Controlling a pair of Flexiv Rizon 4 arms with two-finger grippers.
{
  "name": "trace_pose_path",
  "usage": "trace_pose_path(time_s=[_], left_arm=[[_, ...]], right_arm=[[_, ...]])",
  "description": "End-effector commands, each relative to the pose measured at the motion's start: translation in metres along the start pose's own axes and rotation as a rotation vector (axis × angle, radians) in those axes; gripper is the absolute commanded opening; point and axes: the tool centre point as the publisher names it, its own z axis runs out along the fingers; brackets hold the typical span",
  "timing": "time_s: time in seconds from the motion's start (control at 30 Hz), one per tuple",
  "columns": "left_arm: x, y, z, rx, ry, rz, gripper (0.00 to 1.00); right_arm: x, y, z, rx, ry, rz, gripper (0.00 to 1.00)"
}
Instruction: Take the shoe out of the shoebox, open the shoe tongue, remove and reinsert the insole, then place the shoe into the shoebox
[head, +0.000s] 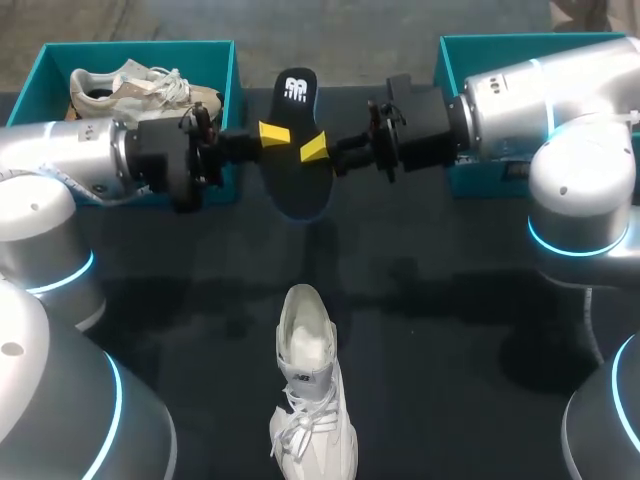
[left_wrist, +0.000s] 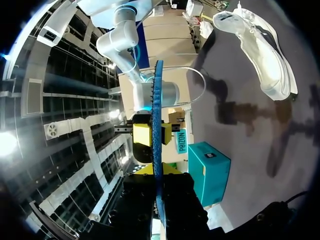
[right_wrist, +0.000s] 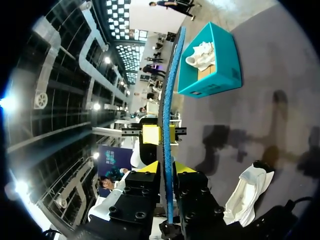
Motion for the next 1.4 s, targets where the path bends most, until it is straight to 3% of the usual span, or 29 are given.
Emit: trace_pose_path(time_s=[0.03,0.23,0.3,0.37,0.7,0.73,0.83,1.23,1.4], left_arm=[[0.001,-0.002,0.001,-0.007,0.0,0.001,0.0],[0.001,-0.001,0.001,-0.011,-0.004,0.002,0.0],[0.001,-0.001,0.001,-0.011,-0.005,0.004,0.0],[0.002,-0.001,0.001,-0.012,-0.006,0.005,0.0],[0.002,-0.002,0.001,-0.007,-0.001,0.007,0.0],[0.002,-0.002,0.0,-0.006,0.0,0.006,0.15],[-0.001,-0.004,-0.004,0.0,0.0,0.006,1.0],[-0.006,-0.009,-0.044,0.023,0.086,-0.036,1.0],[0.0,-0.014,-0.059,0.05,0.235,-0.108,1.0]], right_arm=[[0.001,-0.001,0.003,0.0,-0.005,0.004,0.16],[0.002,-0.001,0.006,0.001,-0.003,0.006,0.15],[0.002,-0.001,0.006,0.003,-0.004,0.007,0.11],[0.002,-0.001,0.006,0.001,-0.005,0.007,0.0],[0.004,-0.001,0.008,-0.01,-0.005,-0.003,0.0],[0.004,0.0,0.007,-0.012,-0.006,-0.004,0.0],[0.004,0.0,0.006,-0.018,-0.01,-0.009,0.0],[-0.004,0.001,-0.004,-0.048,-0.035,-0.082,0.0],[-0.006,0.002,-0.007,-0.065,-0.052,-0.178,0.0]])
